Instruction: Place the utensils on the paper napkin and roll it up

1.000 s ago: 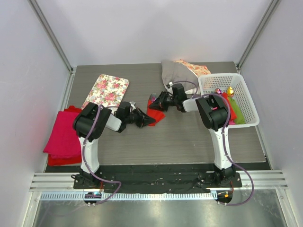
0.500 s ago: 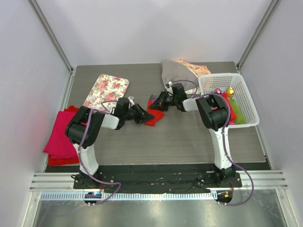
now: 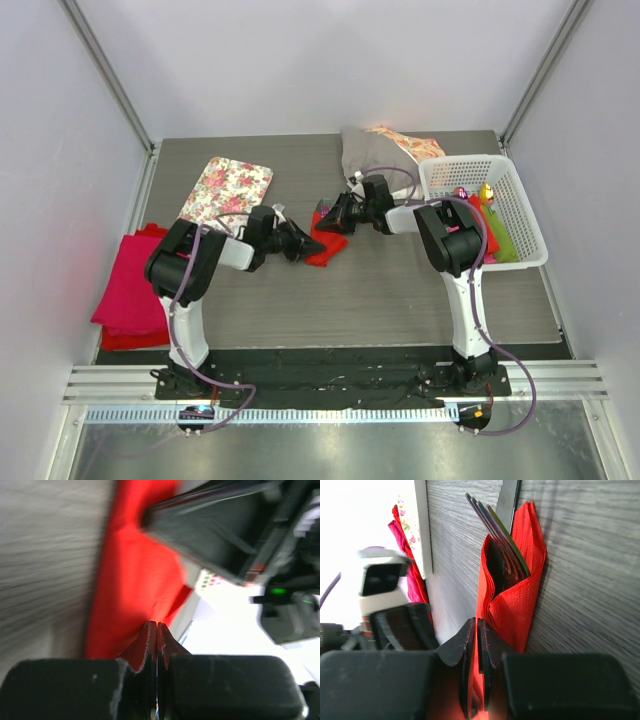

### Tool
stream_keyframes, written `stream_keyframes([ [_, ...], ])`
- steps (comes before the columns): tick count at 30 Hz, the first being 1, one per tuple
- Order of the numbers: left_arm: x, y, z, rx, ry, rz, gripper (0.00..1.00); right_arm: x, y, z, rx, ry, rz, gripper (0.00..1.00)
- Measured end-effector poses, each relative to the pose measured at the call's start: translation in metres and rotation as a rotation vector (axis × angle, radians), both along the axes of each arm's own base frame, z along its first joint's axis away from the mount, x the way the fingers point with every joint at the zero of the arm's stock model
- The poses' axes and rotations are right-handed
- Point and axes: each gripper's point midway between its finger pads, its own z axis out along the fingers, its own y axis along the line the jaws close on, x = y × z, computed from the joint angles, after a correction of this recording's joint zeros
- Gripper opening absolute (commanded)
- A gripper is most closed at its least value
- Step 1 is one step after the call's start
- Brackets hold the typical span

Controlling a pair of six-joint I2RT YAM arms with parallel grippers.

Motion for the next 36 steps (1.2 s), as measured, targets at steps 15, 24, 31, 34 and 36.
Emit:
stream_keyframes([
  [15, -0.011, -0.002, -0.025, 0.043, 0.096, -0.019, 0.00, 0.009, -0.012, 0.030, -0.130, -0.053, -0.012, 0.51],
  [24, -0.011, -0.003, -0.025, 0.047, 0.103, -0.022, 0.00, 0.038, -0.034, 0.050, -0.328, -0.145, -0.056, 0.60],
  [31, -0.011, -0.003, -0.025, 0.048, 0.105, -0.023, 0.00, 0.024, -0.038, 0.030, -0.429, -0.103, -0.010, 0.68],
  [34, -0.011, -0.003, -0.025, 0.048, 0.105, -0.023, 0.00, 0.016, -0.033, 0.018, -0.471, -0.093, 0.026, 0.63],
  [36, -0.011, -0.003, -0.025, 0.049, 0.105, -0.023, 0.00, 0.012, -0.029, 0.010, -0.490, -0.085, 0.045, 0.58],
])
